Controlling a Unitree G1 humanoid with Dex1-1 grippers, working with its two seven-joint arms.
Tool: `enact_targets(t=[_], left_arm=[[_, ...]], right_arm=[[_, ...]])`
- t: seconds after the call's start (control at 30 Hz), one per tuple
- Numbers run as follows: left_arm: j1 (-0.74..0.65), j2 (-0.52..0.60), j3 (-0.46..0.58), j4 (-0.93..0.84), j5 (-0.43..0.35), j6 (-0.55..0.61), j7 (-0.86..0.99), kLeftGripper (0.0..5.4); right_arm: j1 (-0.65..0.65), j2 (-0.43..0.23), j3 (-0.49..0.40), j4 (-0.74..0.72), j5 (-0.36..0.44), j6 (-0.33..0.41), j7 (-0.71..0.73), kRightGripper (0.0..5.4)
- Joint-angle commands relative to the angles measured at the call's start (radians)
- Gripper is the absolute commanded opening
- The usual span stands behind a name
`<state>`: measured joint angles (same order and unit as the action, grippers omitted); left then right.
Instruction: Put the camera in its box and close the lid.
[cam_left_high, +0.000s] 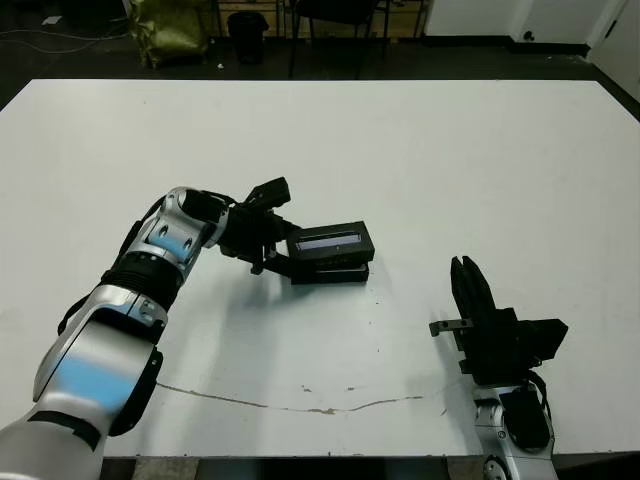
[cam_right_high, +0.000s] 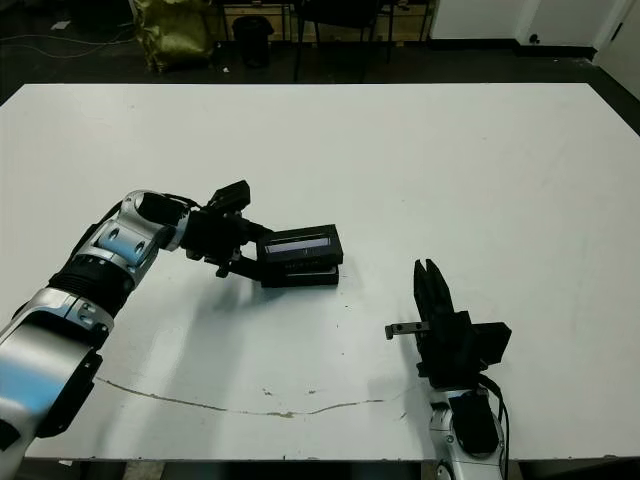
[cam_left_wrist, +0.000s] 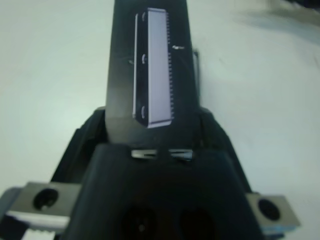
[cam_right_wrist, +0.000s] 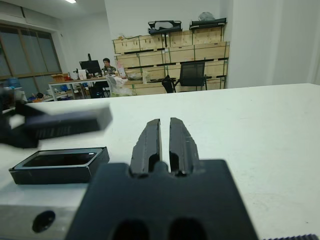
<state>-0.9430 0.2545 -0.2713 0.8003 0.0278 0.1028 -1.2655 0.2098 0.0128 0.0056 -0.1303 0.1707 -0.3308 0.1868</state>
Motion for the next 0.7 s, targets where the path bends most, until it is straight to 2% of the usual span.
enact_targets(t=[0.03,0.33,0.7], left_arm=[[-0.014,0.010,0.003,-0.013,-0.007,0.007,-0.009,2.61],[-0.033,0.009,-0.002,-0.020,-0.017,0.011,-0.043,2.61],[-0.082,0.031,-0.068,0.001,0.043,0.015,-0.093,2.61]], right_arm=[[0.010,-0.003,-0.001,0.001,0.009,0.021,-0.001,0.00],[0.006,-0.008,-0.002,0.016,0.011,0.007,0.013,0.00],[0.008,-0.007,0.001,0.017,0.004,0.005,0.009,0.00]])
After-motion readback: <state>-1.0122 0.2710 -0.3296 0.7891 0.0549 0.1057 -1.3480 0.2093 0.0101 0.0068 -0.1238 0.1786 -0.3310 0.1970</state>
